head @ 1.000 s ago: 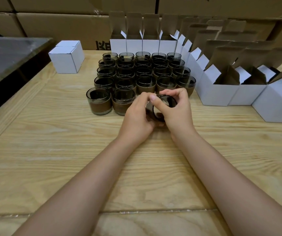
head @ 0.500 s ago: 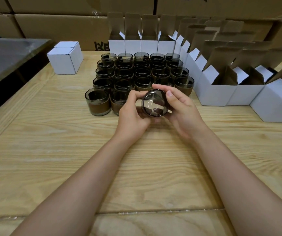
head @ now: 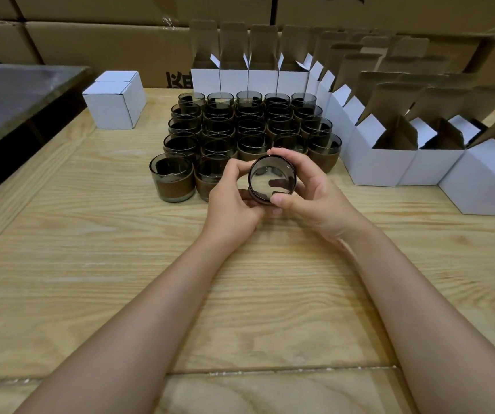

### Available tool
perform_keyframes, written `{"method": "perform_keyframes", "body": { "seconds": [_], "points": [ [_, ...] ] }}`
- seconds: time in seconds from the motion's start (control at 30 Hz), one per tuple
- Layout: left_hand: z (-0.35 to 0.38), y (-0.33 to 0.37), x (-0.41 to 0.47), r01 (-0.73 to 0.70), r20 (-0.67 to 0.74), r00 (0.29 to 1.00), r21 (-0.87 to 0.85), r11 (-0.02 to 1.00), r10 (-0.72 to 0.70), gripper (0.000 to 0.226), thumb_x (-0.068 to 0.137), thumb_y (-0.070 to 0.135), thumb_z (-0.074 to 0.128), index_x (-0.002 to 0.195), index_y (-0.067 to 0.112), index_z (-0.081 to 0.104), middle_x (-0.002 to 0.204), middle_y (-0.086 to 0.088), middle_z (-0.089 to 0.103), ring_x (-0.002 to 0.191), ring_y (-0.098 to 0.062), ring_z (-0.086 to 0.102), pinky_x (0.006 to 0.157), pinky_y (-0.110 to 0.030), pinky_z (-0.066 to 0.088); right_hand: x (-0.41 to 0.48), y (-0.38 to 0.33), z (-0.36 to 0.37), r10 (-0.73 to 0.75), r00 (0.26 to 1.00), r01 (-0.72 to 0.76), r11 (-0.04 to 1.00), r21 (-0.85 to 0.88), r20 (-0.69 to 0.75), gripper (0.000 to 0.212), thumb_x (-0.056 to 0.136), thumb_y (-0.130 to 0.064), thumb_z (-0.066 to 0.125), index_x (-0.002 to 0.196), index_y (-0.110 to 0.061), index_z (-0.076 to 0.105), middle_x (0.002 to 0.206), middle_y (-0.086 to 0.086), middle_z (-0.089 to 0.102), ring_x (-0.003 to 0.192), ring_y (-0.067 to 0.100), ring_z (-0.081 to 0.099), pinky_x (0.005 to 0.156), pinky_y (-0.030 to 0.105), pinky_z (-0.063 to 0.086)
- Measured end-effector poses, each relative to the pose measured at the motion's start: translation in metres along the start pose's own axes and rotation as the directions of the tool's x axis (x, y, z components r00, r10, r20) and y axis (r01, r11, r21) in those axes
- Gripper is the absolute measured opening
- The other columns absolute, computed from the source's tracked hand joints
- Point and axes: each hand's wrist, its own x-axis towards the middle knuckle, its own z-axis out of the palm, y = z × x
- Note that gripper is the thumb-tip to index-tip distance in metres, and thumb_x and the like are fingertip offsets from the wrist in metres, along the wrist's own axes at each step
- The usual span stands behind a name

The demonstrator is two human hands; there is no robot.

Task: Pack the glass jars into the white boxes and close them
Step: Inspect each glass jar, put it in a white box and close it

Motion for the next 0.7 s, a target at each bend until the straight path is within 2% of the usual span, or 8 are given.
{"method": "perform_keyframes", "body": {
  "seconds": [0.13, 0.23, 0.33, 0.43, 0.53, 0.63, 0.7],
  "points": [
    [0.001, -0.001, 0.001, -0.016, -0.02, 1.0, 0.094, 0.995, 0.017, 0.062, 0.065, 0.002, 0.081, 0.095, 0.042, 0.044, 0.1, 0.013, 0.064, 0.082, 0.0, 0.067, 0.071, -0.021, 0.055, 0.0, 0.002, 0.01, -0.088, 0.991, 0.071, 0.984, -0.162, -0.1, 0.062, 0.076, -0.006, 0.077, 0.128, -0.023, 0.049, 0.123, -0.01, 0.057, 0.109, 0.007, 0.059, 0.086, 0.019, 0.048],
    [0.003, 0.0, 0.0, -0.03, -0.031, 0.999, 0.147, 0.989, 0.035, 0.06, 0.069, 0.002, 0.077, 0.095, 0.044, 0.042, 0.103, 0.006, 0.065, 0.081, 0.0, 0.065, 0.066, -0.012, 0.048, 0.0, 0.003, 0.02, -0.186, 0.967, 0.13, 0.948, -0.291, -0.173, 0.061, 0.072, -0.015, 0.077, 0.125, -0.023, 0.047, 0.118, -0.016, 0.055, 0.107, 0.001, 0.057, 0.089, 0.017, 0.045],
    [0.003, 0.001, -0.001, -0.035, -0.04, 0.998, 0.169, 0.985, 0.043, 0.058, 0.069, 0.004, 0.076, 0.094, 0.044, 0.043, 0.099, 0.007, 0.065, 0.08, 0.002, 0.063, 0.061, -0.005, 0.043, 0.0, 0.005, 0.027, -0.234, 0.948, 0.151, 0.927, -0.343, -0.215, 0.062, 0.071, -0.016, 0.078, 0.124, -0.021, 0.047, 0.112, -0.02, 0.055, 0.104, -0.004, 0.056, 0.091, 0.018, 0.045],
    [0.003, 0.001, -0.001, -0.038, -0.031, 0.999, 0.163, 0.986, 0.043, 0.059, 0.069, 0.002, 0.075, 0.095, 0.044, 0.043, 0.099, 0.009, 0.064, 0.079, 0.003, 0.064, 0.062, -0.006, 0.044, 0.0, 0.004, 0.024, -0.208, 0.957, 0.138, 0.939, -0.315, -0.2, 0.064, 0.071, -0.015, 0.079, 0.126, -0.022, 0.046, 0.116, -0.018, 0.054, 0.106, -0.003, 0.055, 0.091, 0.017, 0.045],
    [0.003, 0.001, -0.001, -0.021, -0.012, 1.0, 0.112, 0.994, 0.022, 0.057, 0.066, 0.011, 0.077, 0.098, 0.046, 0.044, 0.105, 0.015, 0.063, 0.084, -0.007, 0.067, 0.066, -0.013, 0.049, -0.001, 0.002, 0.011, -0.125, 0.987, 0.101, 0.97, -0.223, -0.098, 0.074, 0.072, -0.011, 0.078, 0.133, -0.027, 0.041, 0.131, -0.007, 0.05, 0.118, 0.001, 0.053, 0.094, 0.016, 0.044],
    [0.004, 0.002, -0.001, -0.015, -0.002, 1.0, 0.059, 0.998, 0.015, 0.056, 0.065, 0.022, 0.081, 0.102, 0.046, 0.047, 0.106, 0.026, 0.061, 0.081, -0.012, 0.067, 0.066, -0.017, 0.05, -0.002, 0.0, 0.004, -0.051, 0.996, 0.043, 0.992, -0.119, -0.068, 0.075, 0.072, -0.012, 0.072, 0.139, -0.025, 0.039, 0.139, 0.001, 0.048, 0.125, 0.013, 0.051, 0.102, 0.029, 0.046],
    [0.003, 0.002, -0.001, -0.011, 0.009, 1.0, 0.042, 0.999, 0.011, 0.06, 0.066, 0.021, 0.086, 0.106, 0.046, 0.048, 0.108, 0.023, 0.062, 0.086, -0.012, 0.067, 0.067, -0.018, 0.05, -0.001, 0.0, 0.004, -0.049, 0.993, 0.039, 0.995, -0.09, -0.104, 0.071, 0.072, -0.012, 0.071, 0.138, -0.018, 0.043, 0.135, 0.003, 0.053, 0.125, 0.016, 0.052, 0.105, 0.036, 0.045]
  ]
}}
